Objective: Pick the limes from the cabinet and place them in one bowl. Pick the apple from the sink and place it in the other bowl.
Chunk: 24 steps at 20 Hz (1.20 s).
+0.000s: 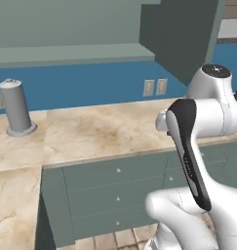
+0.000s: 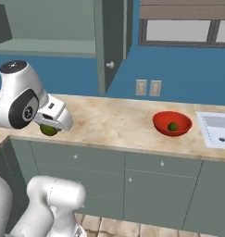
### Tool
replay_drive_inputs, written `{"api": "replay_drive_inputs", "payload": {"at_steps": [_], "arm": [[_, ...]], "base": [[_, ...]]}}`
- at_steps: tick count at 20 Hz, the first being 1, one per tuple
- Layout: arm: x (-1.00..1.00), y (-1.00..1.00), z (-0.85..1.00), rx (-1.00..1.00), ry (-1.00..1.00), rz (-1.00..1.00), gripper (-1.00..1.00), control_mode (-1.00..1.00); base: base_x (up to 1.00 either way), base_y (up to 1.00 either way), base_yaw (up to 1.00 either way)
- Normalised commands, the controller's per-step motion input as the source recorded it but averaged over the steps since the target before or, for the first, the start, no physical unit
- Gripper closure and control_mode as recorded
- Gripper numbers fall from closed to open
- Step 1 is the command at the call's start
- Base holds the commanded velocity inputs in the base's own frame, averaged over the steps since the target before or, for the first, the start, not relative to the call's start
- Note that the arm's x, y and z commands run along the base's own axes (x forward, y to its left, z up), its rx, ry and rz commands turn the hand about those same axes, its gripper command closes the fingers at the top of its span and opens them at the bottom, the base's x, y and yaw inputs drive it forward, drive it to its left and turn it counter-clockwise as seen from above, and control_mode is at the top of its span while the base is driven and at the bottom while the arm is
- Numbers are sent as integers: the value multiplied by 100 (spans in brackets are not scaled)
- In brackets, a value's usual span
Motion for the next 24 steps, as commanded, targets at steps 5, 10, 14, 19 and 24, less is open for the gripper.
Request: {"api": "replay_drive_inputs", "payload": {"at_steps": [5,10,14,19,24], "arm": [[0,0,0,0,0,0,100,100],[0,0,0,0,0,0,100,100],[0,0,0,0,0,0,100,100],[0,0,0,0,0,0,100,100],[0,0,0,0,0,0,100,100]], "base": [[-4,-93,0],[1,-99,0],[7,-95,0],[0,-87,0],[1,-53,0]]}}
